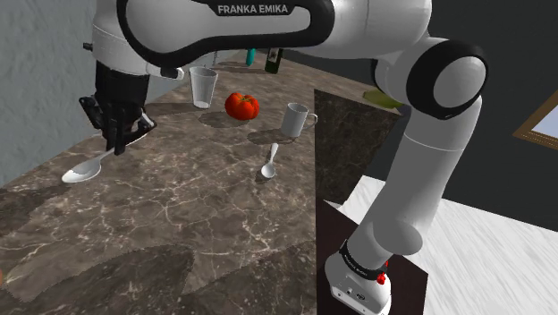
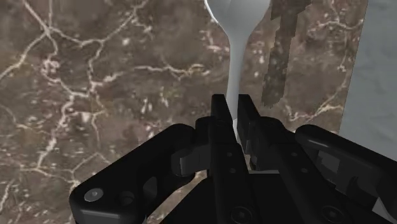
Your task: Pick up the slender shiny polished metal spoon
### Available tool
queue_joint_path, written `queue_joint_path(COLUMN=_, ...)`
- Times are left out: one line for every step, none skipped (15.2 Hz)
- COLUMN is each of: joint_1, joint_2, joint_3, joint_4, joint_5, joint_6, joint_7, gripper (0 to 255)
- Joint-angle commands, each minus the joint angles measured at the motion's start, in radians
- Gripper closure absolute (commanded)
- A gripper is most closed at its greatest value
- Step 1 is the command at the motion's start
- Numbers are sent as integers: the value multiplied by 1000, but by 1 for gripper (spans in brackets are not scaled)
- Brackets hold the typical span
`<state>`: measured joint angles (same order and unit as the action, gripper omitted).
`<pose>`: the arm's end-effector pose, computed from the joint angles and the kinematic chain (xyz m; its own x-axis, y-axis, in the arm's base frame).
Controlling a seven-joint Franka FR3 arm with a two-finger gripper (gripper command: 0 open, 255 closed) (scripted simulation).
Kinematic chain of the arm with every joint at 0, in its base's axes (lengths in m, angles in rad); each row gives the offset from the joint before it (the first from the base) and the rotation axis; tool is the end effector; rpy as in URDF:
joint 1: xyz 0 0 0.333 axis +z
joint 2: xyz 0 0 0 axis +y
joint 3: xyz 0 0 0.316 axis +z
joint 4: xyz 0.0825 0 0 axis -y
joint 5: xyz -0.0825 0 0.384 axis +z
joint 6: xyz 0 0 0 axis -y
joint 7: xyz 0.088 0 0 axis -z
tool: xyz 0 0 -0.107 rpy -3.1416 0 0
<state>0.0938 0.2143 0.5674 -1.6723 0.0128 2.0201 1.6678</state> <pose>0.5166 0.3688 0.5089 0.5178 -0.8436 -0.1418 -0.8536 -0.4986 -0.1507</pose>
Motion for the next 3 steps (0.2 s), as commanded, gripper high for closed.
queue_joint_path(joint_1=0, joint_2=-2, joint_3=1, joint_4=27, joint_5=1, joint_6=-29, joint_7=1, gripper=255)
queue_joint_path(joint_1=0, joint_2=-2, joint_3=1, joint_4=28, joint_5=1, joint_6=-31, joint_7=2, gripper=255)
queue_joint_path(joint_1=0, joint_2=-2, joint_3=1, joint_4=29, joint_5=1, joint_6=-31, joint_7=2, gripper=255)
